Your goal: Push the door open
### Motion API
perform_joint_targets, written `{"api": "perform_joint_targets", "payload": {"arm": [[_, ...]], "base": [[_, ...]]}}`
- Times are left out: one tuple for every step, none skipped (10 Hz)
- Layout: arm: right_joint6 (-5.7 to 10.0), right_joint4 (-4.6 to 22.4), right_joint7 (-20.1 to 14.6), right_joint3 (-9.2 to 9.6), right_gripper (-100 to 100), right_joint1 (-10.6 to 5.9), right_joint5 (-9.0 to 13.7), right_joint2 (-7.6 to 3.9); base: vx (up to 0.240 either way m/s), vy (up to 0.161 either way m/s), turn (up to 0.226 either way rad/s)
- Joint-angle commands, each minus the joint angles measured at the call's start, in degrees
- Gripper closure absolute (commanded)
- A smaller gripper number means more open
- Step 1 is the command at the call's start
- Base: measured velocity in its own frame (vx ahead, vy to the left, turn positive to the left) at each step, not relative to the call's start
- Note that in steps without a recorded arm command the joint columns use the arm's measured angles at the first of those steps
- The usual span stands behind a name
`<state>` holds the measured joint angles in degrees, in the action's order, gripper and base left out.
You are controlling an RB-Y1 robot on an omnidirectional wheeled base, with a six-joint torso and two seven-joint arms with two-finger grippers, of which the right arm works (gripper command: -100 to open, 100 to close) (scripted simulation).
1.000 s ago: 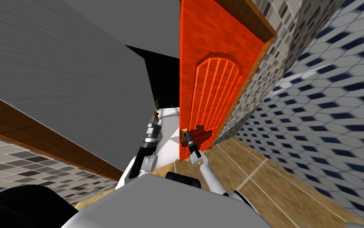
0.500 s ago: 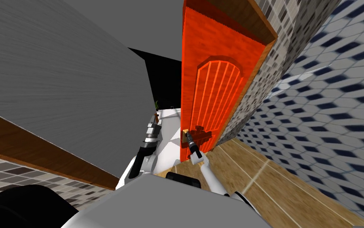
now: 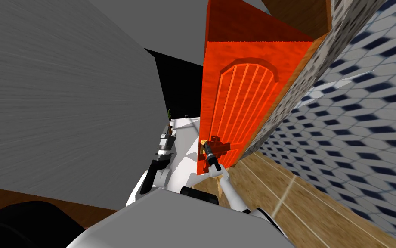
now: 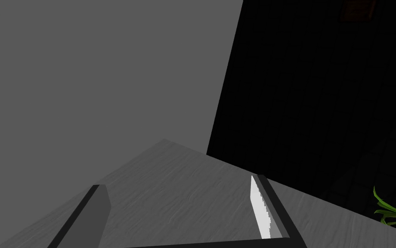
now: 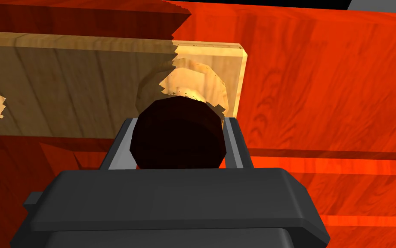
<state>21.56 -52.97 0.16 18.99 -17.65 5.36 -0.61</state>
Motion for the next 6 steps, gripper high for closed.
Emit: {"api": "perform_joint_targets", "payload": {"arm": [[0.28,-0.05,0.53,-1.64,100,-0.18,0.19,-0.67],[0.27,0.04,0.76,-2.17,100,-0.22,0.23,-0.70],[0.26,0.14,1.01,-2.72,100,-0.26,0.28,-0.70],[0.26,0.23,1.25,-3.27,100,-0.30,0.33,-0.69],[0.24,0.43,1.75,-4.39,100,-0.39,0.42,-0.62],[0.23,0.53,2.00,-4.96,100,-0.43,0.47,-0.58]], "base": [[0.145,0.139,-0.071],[0.108,0.120,-0.104],[0.091,0.100,-0.053],[0.092,0.074,-0.068],[0.136,0.118,-0.110],[0.141,0.123,-0.125]]}}
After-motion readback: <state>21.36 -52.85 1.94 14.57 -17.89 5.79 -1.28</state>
